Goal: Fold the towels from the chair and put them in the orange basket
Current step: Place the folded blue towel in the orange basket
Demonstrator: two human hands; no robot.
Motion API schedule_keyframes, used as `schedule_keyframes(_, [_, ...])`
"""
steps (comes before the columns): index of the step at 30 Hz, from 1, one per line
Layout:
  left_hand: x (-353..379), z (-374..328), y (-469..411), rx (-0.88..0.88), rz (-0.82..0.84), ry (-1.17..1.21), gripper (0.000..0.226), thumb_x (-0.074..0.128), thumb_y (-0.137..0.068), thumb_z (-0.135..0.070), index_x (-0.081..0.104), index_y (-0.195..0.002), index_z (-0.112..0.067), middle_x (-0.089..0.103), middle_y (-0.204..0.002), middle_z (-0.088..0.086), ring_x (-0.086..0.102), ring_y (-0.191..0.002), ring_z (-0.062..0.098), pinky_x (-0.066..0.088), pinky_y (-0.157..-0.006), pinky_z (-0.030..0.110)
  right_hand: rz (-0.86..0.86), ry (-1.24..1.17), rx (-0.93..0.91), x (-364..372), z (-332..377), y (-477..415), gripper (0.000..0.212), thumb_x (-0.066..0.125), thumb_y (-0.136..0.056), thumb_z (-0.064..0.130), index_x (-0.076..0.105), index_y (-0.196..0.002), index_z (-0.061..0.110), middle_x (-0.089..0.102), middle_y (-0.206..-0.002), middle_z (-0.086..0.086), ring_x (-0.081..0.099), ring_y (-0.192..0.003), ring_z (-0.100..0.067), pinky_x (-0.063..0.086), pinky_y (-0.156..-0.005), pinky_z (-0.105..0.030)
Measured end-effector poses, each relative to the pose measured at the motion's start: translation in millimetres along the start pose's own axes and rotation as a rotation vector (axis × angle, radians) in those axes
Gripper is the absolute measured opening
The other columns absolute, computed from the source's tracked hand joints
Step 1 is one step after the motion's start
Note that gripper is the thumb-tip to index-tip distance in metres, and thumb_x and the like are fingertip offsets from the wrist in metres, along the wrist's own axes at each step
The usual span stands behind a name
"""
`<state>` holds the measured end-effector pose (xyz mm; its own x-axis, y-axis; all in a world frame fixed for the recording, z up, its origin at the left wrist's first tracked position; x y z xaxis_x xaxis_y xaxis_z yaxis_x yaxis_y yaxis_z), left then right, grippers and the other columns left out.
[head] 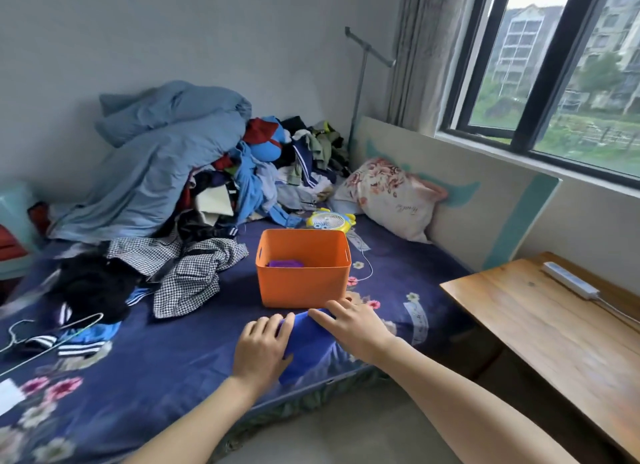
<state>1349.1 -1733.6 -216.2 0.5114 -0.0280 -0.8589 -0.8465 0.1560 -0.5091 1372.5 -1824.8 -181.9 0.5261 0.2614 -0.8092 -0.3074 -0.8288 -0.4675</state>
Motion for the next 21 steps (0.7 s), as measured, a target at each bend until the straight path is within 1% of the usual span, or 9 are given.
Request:
schedule_keyframes(3, [8.5, 18.9, 6.7, 0.008, -0.033, 0.022, 0.075, 0.08, -0.037, -0.026, 0.047, -0.103, -0.013, 0.066, -0.072, 0.003, 0.062, -0.056, 0.021, 0.051, -0.049, 0.027, 0.03, 0.002, -0.033, 11.7, 10.1, -16.9, 0.063, 0.071, -0.056, 0.016, 0.046, -0.113, 0.02, 0.059, -0.072, -0.001, 0.055, -0.052, -0.018, 0.04, -0.036, -0.021])
schedule_keyframes(5, [7.5, 29.3, 7.3, 0.016, -0.079, 0.018, 0.049, 0.056, -0.057, -0.023, 0.046, -0.104, -0.012, 0.065, -0.073, 0.003, 0.062, -0.054, 0.021, 0.051, -0.047, 0.025, 0.033, -0.013, -0.03, 18.5, 10.0, -24.3, 0.047, 0.054, -0.068, 0.018, 0.045, -0.114, 0.021, 0.059, -0.072, 0.001, 0.056, -0.053, -0.017, 0.038, -0.036, -0.021])
schedule_keyframes(6, [8.2, 33.2, 6.4, 0.011, -0.081, 0.026, 0.043, 0.044, -0.061, -0.02, 0.046, -0.104, -0.012, 0.066, -0.074, 0.003, 0.061, -0.052, 0.021, 0.05, -0.046, 0.024, 0.036, -0.023, -0.034, 23.8, 9.5, -26.4, 0.044, 0.049, -0.071, 0.019, 0.045, -0.114, 0.021, 0.06, -0.073, 0.001, 0.057, -0.054, -0.017, 0.038, -0.037, -0.021])
schedule_keyframes(8, [10.3, 36.2, 3.6, 0.024, -0.095, 0.027, 0.04, 0.036, -0.063, -0.017, 0.046, -0.101, -0.012, 0.067, -0.075, 0.004, 0.059, -0.049, 0.02, 0.047, -0.042, 0.023, 0.057, -0.043, -0.054, 34.7, 7.9, -28.0, 0.051, 0.062, -0.067, 0.019, 0.045, -0.116, 0.021, 0.061, -0.074, 0.002, 0.058, -0.055, -0.016, 0.04, -0.038, -0.02])
schedule_keyframes(10, [15.8, 39.1, 0.0, 0.052, -0.092, 0.02, 0.037, 0.037, -0.062, -0.017, 0.045, -0.098, -0.012, 0.066, -0.073, 0.004, 0.057, -0.047, 0.019, 0.045, -0.04, 0.021, 0.078, -0.049, -0.072, 45.5, 5.8, -30.8, 0.065, 0.076, -0.058, 0.022, 0.045, -0.115, 0.021, 0.062, -0.075, 0.004, 0.059, -0.057, -0.014, 0.041, -0.039, -0.02])
schedule_keyframes(12, [25.1, 41.6, -7.7, 0.091, -0.038, 0.036, 0.043, 0.054, -0.056, -0.02, 0.045, -0.098, -0.013, 0.065, -0.07, 0.002, 0.058, -0.048, 0.018, 0.045, -0.041, 0.02, 0.097, -0.073, -0.075, 55.3, 1.1, -33.8, 0.07, 0.079, -0.052, 0.023, 0.046, -0.115, 0.022, 0.063, -0.075, 0.005, 0.059, -0.057, -0.013, 0.041, -0.039, -0.019])
schedule_keyframes(14, [42.1, 42.3, -19.6, 0.136, 0.04, 0.041, 0.071, 0.077, -0.036, -0.026, 0.046, -0.098, -0.013, 0.063, -0.068, 0.0, 0.058, -0.05, 0.017, 0.045, -0.043, 0.02, 0.114, -0.107, -0.07, 70.0, -8.8, -36.0, 0.074, 0.08, -0.049, 0.023, 0.046, -0.115, 0.022, 0.062, -0.074, 0.005, 0.059, -0.056, -0.013, 0.042, -0.038, -0.019])
schedule_keyframes(15, [49.2, 43.4, -26.0, 0.14, 0.07, 0.041, 0.079, 0.081, -0.029, -0.029, 0.046, -0.098, -0.013, 0.062, -0.067, -0.002, 0.058, -0.051, 0.016, 0.045, -0.044, 0.019, 0.129, -0.122, -0.068, 77.1, -14.7, -37.3, 0.076, 0.08, -0.048, 0.023, 0.045, -0.115, 0.022, 0.062, -0.074, 0.005, 0.059, -0.056, -0.014, 0.043, -0.039, -0.019])
schedule_keyframes(21, [99.8, 46.8, -81.9, 0.175, 0.225, 0.046, 0.08, 0.079, -0.026, -0.037, 0.044, -0.095, -0.016, 0.06, -0.064, -0.008, 0.056, -0.049, 0.012, 0.041, -0.041, 0.015, 0.187, -0.217, -0.042, 132.1, -69.0, -48.3, 0.078, 0.081, -0.044, 0.024, 0.045, -0.113, 0.024, 0.061, -0.071, 0.006, 0.059, -0.055, -0.014, 0.047, -0.042, -0.019])
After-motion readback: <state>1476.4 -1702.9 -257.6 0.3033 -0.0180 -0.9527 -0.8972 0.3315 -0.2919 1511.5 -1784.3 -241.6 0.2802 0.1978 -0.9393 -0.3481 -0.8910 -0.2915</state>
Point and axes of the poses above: each hand's wrist, its own y-axis away from the middle knuckle, its own x-axis out of the palm, z = x × y, the point moved 10 cm from there along -y, towards the middle knuckle
